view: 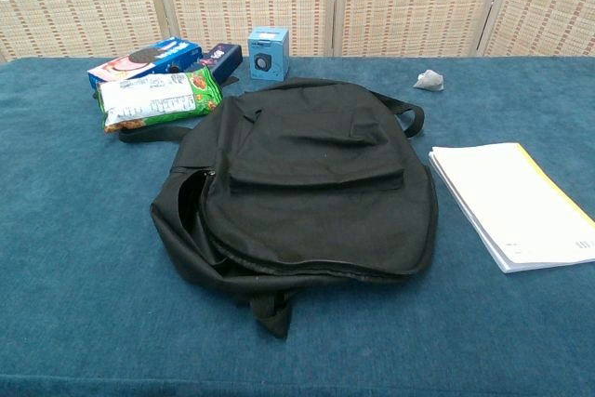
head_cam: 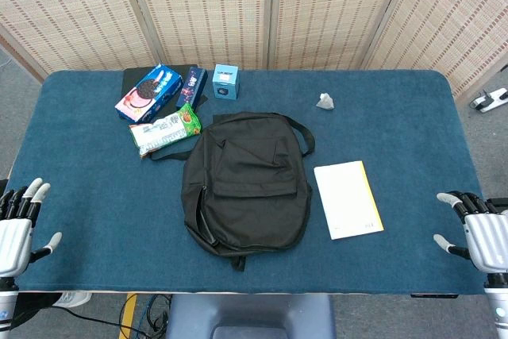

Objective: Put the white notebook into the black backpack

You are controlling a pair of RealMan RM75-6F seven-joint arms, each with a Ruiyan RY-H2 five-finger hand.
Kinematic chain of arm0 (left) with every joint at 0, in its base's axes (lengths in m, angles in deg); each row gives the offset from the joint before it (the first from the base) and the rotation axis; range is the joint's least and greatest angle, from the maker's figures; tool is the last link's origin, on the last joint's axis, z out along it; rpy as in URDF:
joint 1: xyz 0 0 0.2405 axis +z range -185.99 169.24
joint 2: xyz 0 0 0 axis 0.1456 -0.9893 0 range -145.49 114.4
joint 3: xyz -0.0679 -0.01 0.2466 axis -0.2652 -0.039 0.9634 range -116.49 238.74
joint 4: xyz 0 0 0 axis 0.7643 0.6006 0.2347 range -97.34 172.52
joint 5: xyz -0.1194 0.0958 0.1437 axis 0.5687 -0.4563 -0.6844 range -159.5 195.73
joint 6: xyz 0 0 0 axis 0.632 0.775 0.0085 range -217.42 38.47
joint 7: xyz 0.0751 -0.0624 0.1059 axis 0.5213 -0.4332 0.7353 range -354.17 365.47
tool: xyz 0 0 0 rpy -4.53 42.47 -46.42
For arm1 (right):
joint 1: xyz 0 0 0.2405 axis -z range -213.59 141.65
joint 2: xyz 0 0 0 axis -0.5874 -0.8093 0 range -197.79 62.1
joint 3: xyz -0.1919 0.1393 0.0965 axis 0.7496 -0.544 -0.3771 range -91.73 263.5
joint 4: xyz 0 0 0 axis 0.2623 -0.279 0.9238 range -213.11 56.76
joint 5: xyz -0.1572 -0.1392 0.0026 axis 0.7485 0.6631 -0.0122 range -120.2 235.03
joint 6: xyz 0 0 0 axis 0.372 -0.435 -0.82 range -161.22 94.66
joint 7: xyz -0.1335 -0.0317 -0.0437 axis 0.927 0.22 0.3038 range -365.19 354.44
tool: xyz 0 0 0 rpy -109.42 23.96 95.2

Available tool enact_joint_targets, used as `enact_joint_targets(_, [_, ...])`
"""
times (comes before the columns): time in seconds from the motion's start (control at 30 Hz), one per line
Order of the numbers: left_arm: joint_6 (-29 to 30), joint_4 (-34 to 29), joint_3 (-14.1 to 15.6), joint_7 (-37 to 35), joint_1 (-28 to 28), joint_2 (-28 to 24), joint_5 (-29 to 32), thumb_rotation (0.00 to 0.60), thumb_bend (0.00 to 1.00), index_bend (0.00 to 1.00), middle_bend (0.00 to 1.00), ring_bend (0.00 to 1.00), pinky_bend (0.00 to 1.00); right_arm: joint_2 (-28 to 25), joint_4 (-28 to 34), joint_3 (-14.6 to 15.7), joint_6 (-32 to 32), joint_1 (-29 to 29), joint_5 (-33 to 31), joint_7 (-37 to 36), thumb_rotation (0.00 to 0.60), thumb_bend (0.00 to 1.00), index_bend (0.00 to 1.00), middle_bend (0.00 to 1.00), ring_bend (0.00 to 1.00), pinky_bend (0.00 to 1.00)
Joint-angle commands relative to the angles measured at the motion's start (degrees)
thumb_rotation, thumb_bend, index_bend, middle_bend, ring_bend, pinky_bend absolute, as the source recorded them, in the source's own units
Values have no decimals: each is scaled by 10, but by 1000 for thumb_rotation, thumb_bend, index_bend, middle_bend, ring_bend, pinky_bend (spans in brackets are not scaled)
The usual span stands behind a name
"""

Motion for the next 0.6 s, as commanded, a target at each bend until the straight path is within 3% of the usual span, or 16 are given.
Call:
enact_joint_targets(0.03, [1,0,0,0,1,0,0,600,260,43,51,54,30,1,-3,1,-3,-1,1,-2,600,60,265,276,214,339])
enact_joint_targets(0.6, [10,1,3,-2,7,2,-1,600,259,49,51,55,30,35,-37,6,-73,-60,34,13,600,54,231,256,204,336])
